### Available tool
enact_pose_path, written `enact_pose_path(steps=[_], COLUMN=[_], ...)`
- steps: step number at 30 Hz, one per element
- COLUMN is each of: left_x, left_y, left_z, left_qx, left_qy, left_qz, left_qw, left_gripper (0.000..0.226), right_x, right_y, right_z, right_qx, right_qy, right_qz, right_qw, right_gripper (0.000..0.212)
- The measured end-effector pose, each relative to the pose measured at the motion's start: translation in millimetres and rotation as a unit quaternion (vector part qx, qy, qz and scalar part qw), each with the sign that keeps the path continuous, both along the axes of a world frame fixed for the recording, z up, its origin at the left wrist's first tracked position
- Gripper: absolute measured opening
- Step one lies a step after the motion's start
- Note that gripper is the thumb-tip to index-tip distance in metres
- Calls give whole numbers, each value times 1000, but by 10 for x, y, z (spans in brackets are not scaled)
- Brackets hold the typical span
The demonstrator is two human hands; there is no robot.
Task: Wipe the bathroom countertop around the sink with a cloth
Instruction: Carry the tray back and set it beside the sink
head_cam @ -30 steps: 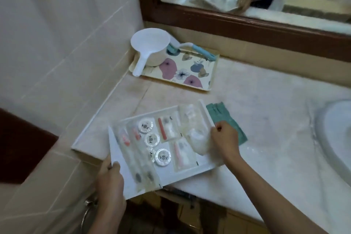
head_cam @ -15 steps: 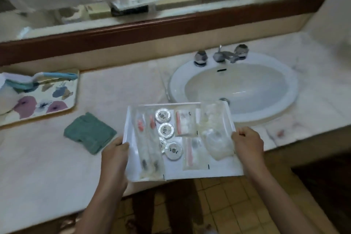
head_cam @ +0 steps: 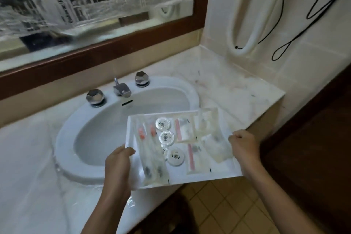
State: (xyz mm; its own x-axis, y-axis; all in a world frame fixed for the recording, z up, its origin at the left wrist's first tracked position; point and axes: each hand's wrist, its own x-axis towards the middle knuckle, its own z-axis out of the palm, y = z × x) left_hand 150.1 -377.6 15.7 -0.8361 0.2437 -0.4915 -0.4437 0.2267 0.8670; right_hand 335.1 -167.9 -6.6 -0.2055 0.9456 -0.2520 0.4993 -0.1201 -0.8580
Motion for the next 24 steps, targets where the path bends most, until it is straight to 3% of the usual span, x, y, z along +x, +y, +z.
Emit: enact_pose_path(steps=[5,8,13,18,21,24], left_x=[-240,-391,-643,-913,-1109,-1306], left_y=[904,1409,2182,2872,3280,3680], left_z=[-136,-197,-212,-225,-305,-386], left_qx=[-9,-16,-7,-14,-52,-100], left_qy=[18,23,14,52,99,122], left_qz=[-4,9,26,35,43,67], left_qw=[1000,1000,1000,998,993,985], left_gripper=[13,17,33,16,18,33], right_x=[-250,-461,-914,-1475,-1872,-2299], right_y=[911,1410,2275,3059,3471,3827], right_z=[44,128,164,103,-19,-134], right_qx=[7,28,36,41,53,70], right_qy=[-28,-79,-101,-116,-141,-167], right_qz=[-8,4,42,86,129,154], right_qw=[1000,996,993,989,980,971], right_gripper=[9,21,21,18,17,39])
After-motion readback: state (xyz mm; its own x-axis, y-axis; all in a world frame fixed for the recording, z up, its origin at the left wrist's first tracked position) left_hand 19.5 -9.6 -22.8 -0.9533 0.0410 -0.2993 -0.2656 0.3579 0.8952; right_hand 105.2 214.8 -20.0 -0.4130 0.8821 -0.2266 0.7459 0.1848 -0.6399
